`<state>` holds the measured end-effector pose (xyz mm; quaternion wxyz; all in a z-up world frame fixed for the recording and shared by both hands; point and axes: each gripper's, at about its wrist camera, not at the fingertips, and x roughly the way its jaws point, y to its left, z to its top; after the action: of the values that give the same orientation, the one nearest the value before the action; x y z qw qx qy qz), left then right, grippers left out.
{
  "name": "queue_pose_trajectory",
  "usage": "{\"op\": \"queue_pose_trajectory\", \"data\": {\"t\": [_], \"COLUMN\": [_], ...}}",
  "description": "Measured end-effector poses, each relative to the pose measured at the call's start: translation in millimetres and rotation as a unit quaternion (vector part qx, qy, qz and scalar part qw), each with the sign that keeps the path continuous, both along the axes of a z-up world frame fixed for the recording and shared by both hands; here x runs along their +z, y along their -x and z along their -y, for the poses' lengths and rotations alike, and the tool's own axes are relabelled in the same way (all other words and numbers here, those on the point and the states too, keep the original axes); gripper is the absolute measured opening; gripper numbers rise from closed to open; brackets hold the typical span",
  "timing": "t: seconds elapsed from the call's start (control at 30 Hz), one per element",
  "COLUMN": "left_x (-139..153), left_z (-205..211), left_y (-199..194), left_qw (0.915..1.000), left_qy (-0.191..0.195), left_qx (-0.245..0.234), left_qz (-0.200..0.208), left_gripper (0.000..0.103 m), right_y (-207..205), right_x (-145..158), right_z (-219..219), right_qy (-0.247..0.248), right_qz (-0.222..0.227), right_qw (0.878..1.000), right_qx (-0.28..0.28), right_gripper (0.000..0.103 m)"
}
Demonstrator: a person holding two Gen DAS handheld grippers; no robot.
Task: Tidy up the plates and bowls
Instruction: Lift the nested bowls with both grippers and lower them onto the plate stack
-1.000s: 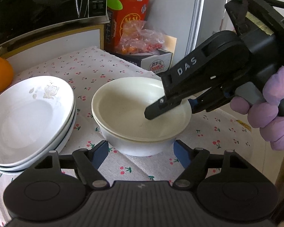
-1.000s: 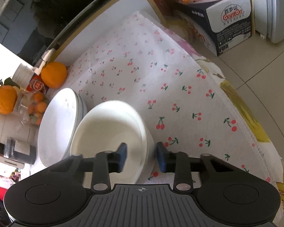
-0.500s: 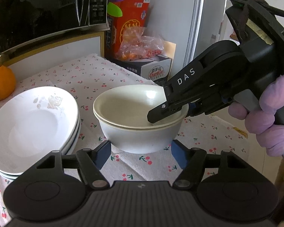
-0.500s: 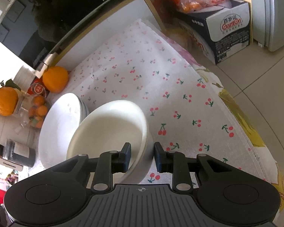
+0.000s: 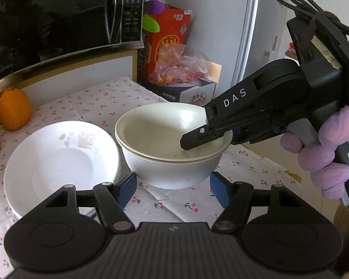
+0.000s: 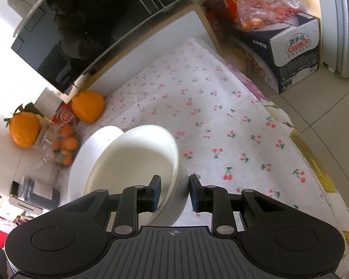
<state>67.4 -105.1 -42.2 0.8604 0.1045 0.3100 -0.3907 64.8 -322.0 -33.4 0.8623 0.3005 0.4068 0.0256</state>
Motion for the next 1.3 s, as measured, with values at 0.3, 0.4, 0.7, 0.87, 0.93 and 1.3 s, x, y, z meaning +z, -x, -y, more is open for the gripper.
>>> {"op": "queue_pose_trajectory", "data": {"t": [0.3, 0.4, 0.7, 0.87, 0.93, 1.3], "left_x": [12.4, 15.3, 19.5, 20.3, 20.1, 10.7], "left_z": [-16.7, -22.5, -43.9, -55.3, -59.9, -77.3], "left_y": [-6.9, -11.7, -19.0, -26.3, -29.3, -46.5], "left_qw": [0.9999, 0.9998, 0.9993, 0.9987, 0.9984, 0.9974], "left_qy": [-0.001, 0.001, -0.002, 0.002, 0.002, -0.003], "left_qx": [0.013, 0.02, 0.037, 0.051, 0.056, 0.071], "left_qz": [0.009, 0.009, 0.011, 0.008, 0.007, -0.006], "left_gripper": [0.067, 0.067, 0.067, 0.067, 0.067, 0.067], "right_y": [-13.7, -18.9, -35.4, -45.1, -49.0, -70.1], "right_x": [12.2, 15.9, 20.4, 22.1, 22.3, 10.0], "right_z": [-19.2, -26.2, -49.5, -61.4, -67.3, -91.6], "right_qy": [-0.007, -0.007, -0.019, -0.025, -0.025, -0.025], "right_qz": [0.015, 0.019, 0.023, 0.029, 0.034, 0.036], "right_qw": [1.0, 1.0, 0.999, 0.999, 0.999, 0.998], "right_qx": [0.01, 0.014, 0.022, 0.027, 0.029, 0.043], "right_gripper": [0.025, 0.025, 0.026, 0.026, 0.026, 0.026]}}
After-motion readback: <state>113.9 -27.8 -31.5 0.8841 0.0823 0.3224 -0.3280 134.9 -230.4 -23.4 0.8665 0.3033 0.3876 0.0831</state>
